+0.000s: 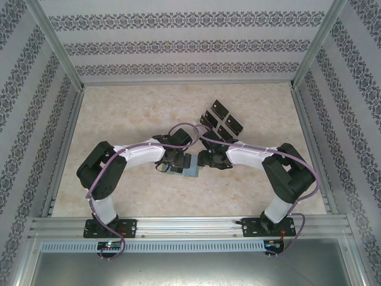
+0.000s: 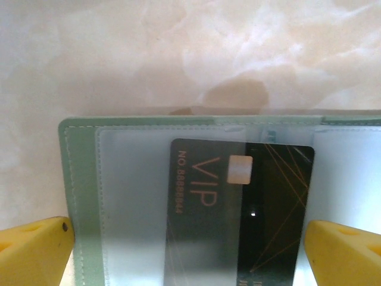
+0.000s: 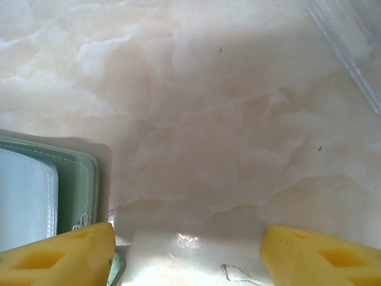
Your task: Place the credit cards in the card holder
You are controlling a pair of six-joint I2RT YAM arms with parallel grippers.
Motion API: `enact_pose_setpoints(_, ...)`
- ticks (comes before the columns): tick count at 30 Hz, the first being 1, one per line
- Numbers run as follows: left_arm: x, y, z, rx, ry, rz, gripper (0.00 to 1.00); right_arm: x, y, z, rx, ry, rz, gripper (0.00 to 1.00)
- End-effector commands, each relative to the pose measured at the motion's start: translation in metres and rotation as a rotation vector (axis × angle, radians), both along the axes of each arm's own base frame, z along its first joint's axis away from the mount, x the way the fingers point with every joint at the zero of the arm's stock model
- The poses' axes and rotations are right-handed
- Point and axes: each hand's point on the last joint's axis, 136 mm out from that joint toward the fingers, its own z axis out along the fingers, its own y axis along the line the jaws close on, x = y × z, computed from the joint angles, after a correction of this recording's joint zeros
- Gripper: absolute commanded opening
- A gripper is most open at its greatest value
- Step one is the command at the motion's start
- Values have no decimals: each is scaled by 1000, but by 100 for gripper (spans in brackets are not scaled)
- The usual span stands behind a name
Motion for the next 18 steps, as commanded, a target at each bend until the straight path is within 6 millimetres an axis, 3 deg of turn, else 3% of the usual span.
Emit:
enact_pose_setpoints(1,1,20,0,73,5,24,100,-23,-19,-41,-84,120,-16,69)
enact_pose_setpoints(11,-2,39,-2,93,16,46,100,-24,-24,-48,-103,135,-19,69)
enact_pose_setpoints(18,-2,42,1,87,11,50,100,-25,-23,-50,-99,142,-15,68)
